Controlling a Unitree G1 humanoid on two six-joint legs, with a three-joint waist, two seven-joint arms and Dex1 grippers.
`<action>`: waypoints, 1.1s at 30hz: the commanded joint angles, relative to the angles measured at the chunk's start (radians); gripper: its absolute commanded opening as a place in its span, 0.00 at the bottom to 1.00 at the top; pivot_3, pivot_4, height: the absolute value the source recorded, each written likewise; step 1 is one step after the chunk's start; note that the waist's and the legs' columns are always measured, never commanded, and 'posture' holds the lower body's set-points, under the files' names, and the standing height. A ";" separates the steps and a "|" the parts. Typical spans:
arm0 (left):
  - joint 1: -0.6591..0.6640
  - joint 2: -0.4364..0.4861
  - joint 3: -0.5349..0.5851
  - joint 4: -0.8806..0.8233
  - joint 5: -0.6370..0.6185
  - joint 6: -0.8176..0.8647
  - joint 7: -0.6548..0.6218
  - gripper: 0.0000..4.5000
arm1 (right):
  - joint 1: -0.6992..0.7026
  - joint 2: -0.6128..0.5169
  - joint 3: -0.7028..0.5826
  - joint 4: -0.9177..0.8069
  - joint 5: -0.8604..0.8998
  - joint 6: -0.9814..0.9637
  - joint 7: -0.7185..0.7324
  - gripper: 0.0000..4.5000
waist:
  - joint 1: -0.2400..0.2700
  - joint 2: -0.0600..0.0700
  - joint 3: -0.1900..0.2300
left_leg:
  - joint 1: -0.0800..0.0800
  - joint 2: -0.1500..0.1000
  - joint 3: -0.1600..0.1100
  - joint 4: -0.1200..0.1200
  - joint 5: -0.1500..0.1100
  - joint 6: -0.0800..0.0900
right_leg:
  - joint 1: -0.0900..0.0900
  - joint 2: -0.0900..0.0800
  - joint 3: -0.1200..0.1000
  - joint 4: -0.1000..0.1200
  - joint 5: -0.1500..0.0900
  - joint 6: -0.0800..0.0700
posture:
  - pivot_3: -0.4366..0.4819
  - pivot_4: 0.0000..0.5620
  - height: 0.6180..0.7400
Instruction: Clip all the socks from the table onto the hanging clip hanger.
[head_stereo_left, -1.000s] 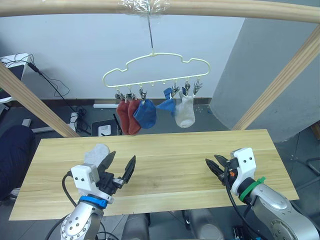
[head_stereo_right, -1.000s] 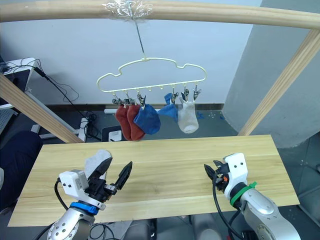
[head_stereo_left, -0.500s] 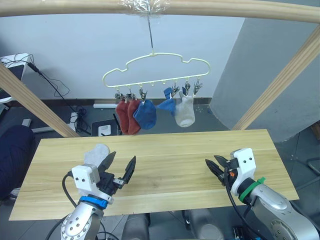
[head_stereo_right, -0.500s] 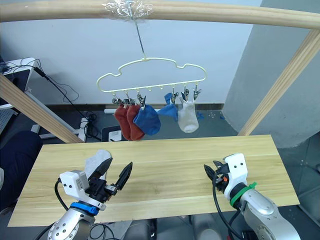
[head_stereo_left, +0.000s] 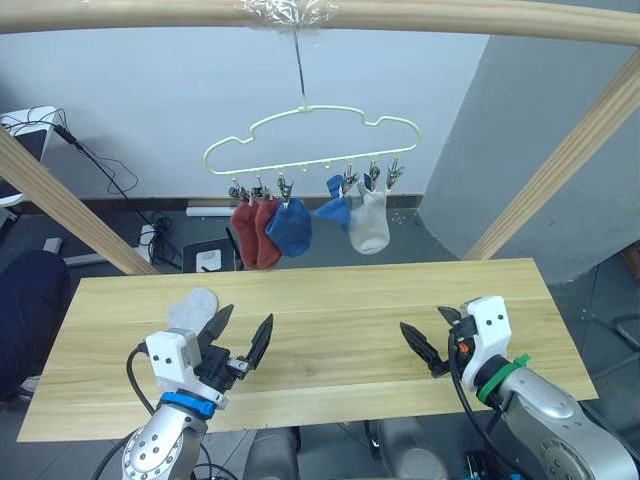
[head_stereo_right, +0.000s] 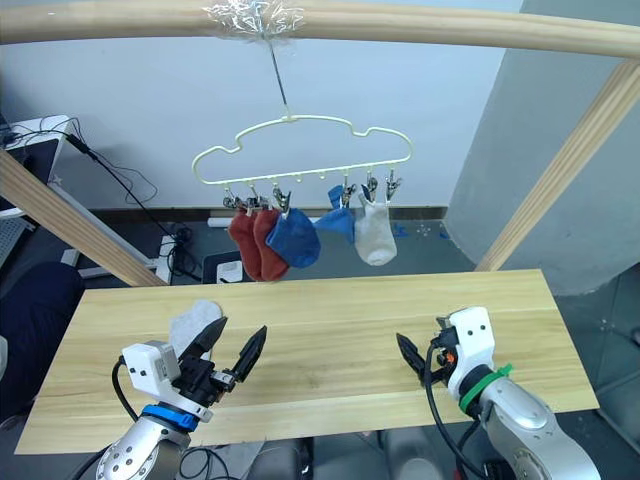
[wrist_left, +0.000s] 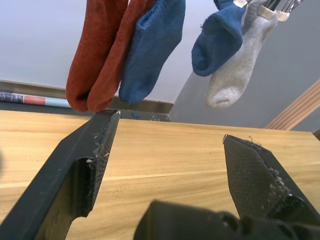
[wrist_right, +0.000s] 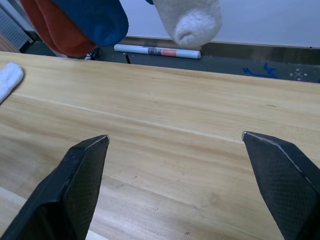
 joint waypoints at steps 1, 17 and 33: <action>-0.024 0.022 0.025 -0.019 -0.021 -0.007 -0.009 0.85 | -0.050 0.012 -0.030 -0.031 0.035 0.035 -0.023 1.00 | 0.000 0.000 0.000 | 0.000 0.000 0.000 0.000 0.000 0.000 | 0.000 0.000 0.000 0.000 0.000 0.000 | 0.27 0.45 1.00; -0.092 0.104 0.038 -0.100 -0.081 0.064 -0.035 0.85 | -0.094 0.006 -0.027 -0.038 0.043 0.082 -0.058 0.59 | 0.001 0.000 0.000 | 0.000 0.000 0.000 -0.004 0.000 0.000 | 0.000 0.000 -0.001 -0.001 0.001 0.002 | 0.27 0.46 1.00; -0.388 0.470 0.183 -0.150 -0.421 0.319 -0.256 0.85 | -0.430 0.064 -0.061 -0.060 0.119 0.321 -0.168 0.33 | 0.001 0.004 0.011 | -0.001 0.000 -0.001 -0.007 0.000 0.000 | -0.002 0.000 -0.002 -0.001 0.002 0.005 | 0.27 0.53 1.00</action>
